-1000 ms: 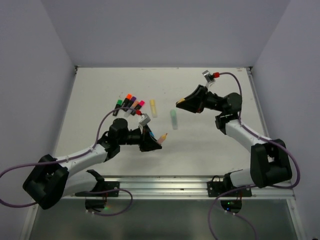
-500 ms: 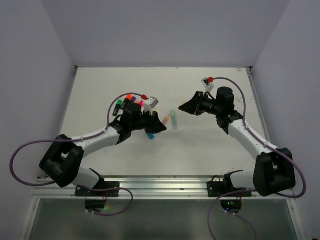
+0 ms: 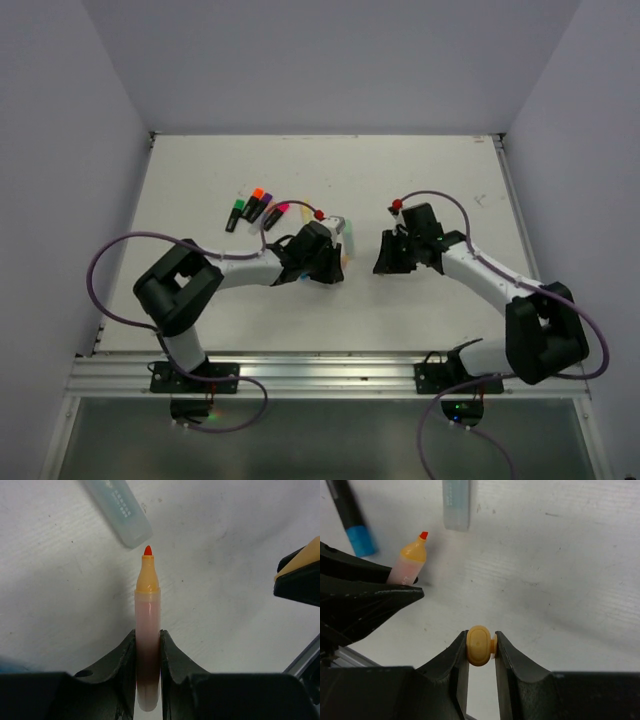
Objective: Open the pen caps
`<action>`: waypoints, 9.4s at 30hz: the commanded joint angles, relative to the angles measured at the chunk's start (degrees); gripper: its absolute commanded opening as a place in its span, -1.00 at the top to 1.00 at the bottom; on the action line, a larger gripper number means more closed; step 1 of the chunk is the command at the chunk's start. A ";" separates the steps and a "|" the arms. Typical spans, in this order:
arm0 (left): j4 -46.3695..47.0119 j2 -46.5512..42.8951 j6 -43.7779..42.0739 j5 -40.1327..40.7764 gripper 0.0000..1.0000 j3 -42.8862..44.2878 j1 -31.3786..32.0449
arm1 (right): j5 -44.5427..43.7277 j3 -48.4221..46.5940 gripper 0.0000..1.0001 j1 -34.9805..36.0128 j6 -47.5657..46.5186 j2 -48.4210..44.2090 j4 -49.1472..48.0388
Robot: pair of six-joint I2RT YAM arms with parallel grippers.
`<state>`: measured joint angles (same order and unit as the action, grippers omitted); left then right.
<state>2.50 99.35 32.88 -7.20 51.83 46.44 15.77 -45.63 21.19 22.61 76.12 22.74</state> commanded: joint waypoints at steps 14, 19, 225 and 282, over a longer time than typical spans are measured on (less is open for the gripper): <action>1.10 4.27 6.40 5.09 0.73 2.92 6.56 | -4.96 2.38 0.57 6.50 4.54 10.98 -3.58; 0.66 4.71 6.93 4.65 0.45 3.19 7.18 | -5.66 2.47 0.31 6.41 4.81 11.25 -3.58; 17.53 -22.09 -7.22 -2.02 1.00 -22.30 3.40 | -0.82 -2.88 1.00 -4.58 25.21 -7.56 -28.90; 10.00 -6.35 8.25 9.03 -0.65 -7.89 0.67 | -22.19 -15.19 0.14 5.35 -1.96 18.54 12.68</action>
<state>18.57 97.12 42.26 -4.08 41.91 47.62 -5.06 -58.33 26.11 21.34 94.98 34.92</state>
